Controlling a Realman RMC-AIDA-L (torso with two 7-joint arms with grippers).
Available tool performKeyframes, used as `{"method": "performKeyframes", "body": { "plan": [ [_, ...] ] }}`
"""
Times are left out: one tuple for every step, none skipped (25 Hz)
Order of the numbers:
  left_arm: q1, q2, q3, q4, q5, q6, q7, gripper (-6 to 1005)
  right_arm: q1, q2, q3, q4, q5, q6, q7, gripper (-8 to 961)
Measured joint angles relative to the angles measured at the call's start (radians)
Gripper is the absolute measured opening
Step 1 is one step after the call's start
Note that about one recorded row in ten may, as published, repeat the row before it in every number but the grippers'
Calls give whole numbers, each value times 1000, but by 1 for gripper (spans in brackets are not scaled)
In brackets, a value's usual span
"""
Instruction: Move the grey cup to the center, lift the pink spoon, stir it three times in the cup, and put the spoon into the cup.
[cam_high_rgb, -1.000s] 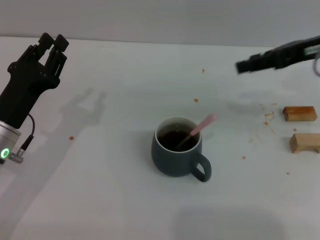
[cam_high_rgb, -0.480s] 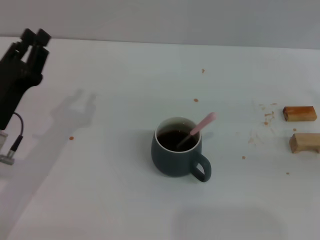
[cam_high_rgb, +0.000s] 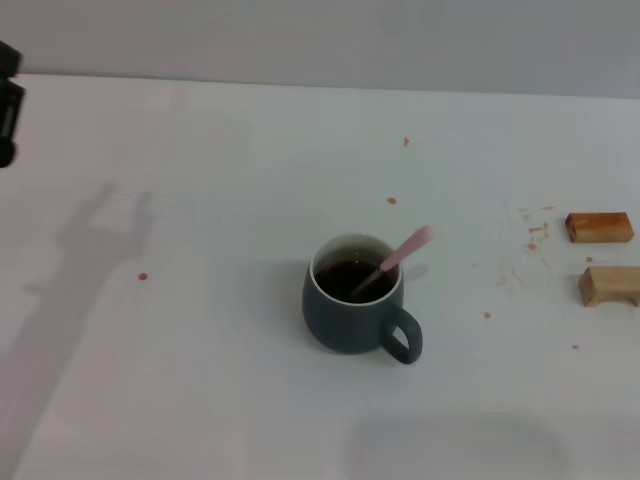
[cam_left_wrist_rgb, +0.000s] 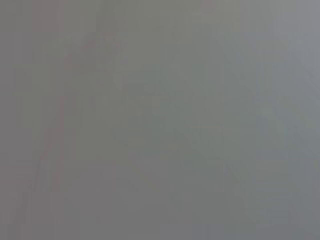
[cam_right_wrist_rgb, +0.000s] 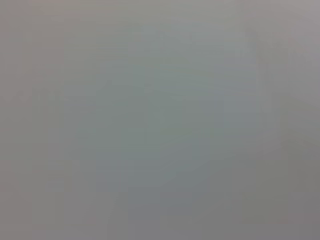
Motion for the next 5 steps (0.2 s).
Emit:
{"method": "performKeyframes", "body": {
  "plan": [
    [12, -4, -20, -7, -1, 0, 24, 432, 0, 0, 0, 0, 0, 0, 0, 590],
    [20, -6, -31, -12, -1, 0, 38, 432, 2, -1, 11, 18, 12, 3, -25, 590],
    [27, -7, -39, -13, -2, -1, 49, 432, 4, -1, 18, 28, 15, 5, -38, 590],
    [30, -7, -40, -11, -2, -2, 53, 432, 7, -2, 26, 40, 17, 6, -54, 590],
    [33, -6, -41, -6, -2, -5, 56, 432, 12, -2, 37, 53, 18, 8, -69, 590]
  ]
}}
